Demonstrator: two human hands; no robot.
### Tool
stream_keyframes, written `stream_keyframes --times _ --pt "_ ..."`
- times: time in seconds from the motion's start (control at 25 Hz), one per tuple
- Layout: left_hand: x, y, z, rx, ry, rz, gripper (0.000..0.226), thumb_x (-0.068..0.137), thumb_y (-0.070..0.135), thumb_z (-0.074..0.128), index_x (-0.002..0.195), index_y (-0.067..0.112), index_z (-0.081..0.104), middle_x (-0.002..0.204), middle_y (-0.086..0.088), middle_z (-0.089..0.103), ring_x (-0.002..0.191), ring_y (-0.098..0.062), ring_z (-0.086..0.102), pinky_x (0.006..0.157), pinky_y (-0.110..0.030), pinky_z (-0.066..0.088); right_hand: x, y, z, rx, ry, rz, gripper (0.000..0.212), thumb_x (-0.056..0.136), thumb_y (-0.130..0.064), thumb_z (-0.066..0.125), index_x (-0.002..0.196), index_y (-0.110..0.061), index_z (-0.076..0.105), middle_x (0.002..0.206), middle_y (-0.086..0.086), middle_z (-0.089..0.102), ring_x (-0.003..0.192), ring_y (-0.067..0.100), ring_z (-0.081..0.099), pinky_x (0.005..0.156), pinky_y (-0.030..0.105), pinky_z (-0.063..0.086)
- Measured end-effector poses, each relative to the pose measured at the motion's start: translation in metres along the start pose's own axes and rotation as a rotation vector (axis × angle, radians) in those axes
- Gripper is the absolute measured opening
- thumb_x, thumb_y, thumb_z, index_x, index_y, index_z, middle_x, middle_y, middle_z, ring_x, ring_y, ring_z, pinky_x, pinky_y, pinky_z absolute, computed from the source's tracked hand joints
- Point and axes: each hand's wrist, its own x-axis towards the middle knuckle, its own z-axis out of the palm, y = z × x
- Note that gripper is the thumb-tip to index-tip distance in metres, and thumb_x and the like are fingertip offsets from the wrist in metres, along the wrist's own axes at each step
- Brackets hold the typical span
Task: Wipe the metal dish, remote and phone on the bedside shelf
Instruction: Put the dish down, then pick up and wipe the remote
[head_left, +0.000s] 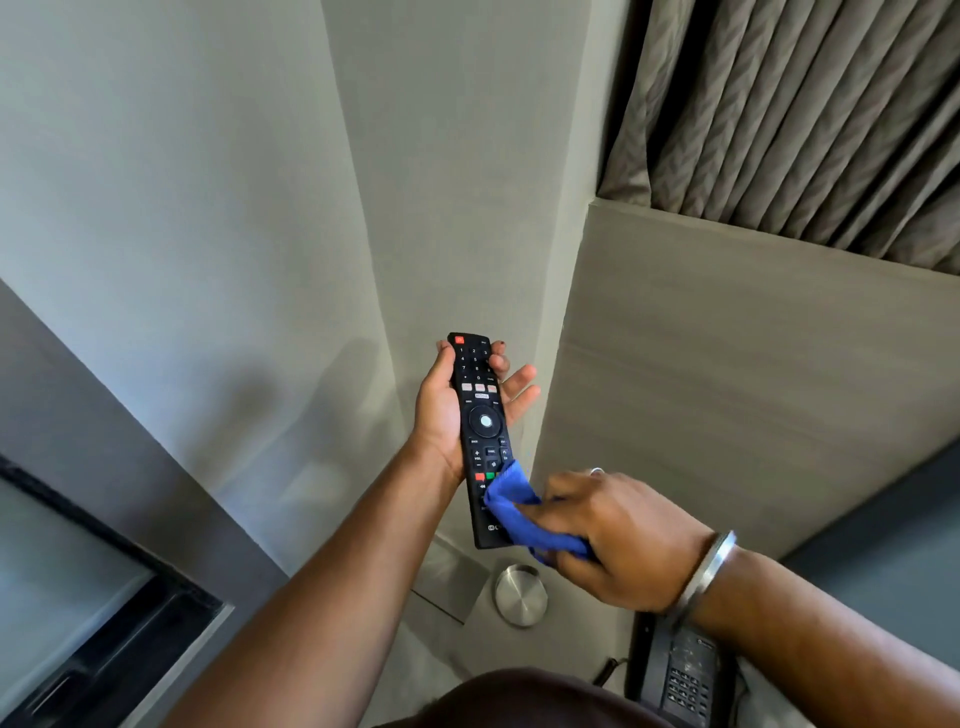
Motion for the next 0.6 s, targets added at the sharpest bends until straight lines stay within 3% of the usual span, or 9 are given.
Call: stream_keyframes --times 0.12,0.32,0.44,0.6 --pt "-0.001 0.0 0.001 -0.016 0.0 0.01 0.058 0.097 0.061 0.034 0.105 0.009 0.059 0.084 0.0 0.059 0.093 -0.029 0.07 0.088 -0.045 0.056 0.0 0.007 -0.011 -0.079 0.062 0.03 0.036 0.084 -0.036 0.049 0.119 -0.036 0.057 0.087 0.0 0.056 0.07 0.025 0.054 0.065 0.033 0.046" --pt "-0.006 -0.007 0.014 0.097 -0.068 0.024 0.06 0.097 0.061 0.035 0.119 0.011 0.06 0.108 -0.002 0.069 0.115 -0.029 0.065 0.098 -0.045 0.049 0.028 0.01 -0.032 -0.202 0.306 0.209 0.035 0.087 -0.038 0.052 0.121 -0.029 0.055 0.09 0.004 0.058 0.075 0.031 0.058 0.067 0.038 0.049" --pt "-0.012 -0.012 0.017 0.152 -0.089 0.015 0.062 0.096 0.059 0.036 0.128 0.011 0.061 0.117 -0.008 0.07 0.109 -0.025 0.065 0.09 -0.04 0.054 0.045 0.015 -0.049 -0.263 0.413 0.313 0.034 0.088 -0.036 0.052 0.121 -0.028 0.051 0.089 0.005 0.056 0.075 0.033 0.058 0.062 0.035 0.047" --pt "-0.014 -0.016 0.021 0.2 -0.09 0.002 0.057 0.094 0.058 0.042 0.124 0.015 0.064 0.117 -0.009 0.067 0.108 -0.025 0.065 0.085 -0.045 0.057 0.069 0.023 -0.069 -0.244 0.516 0.392 0.023 0.087 -0.029 0.049 0.109 -0.025 0.057 0.087 0.006 0.055 0.077 0.034 0.056 0.063 0.035 0.046"
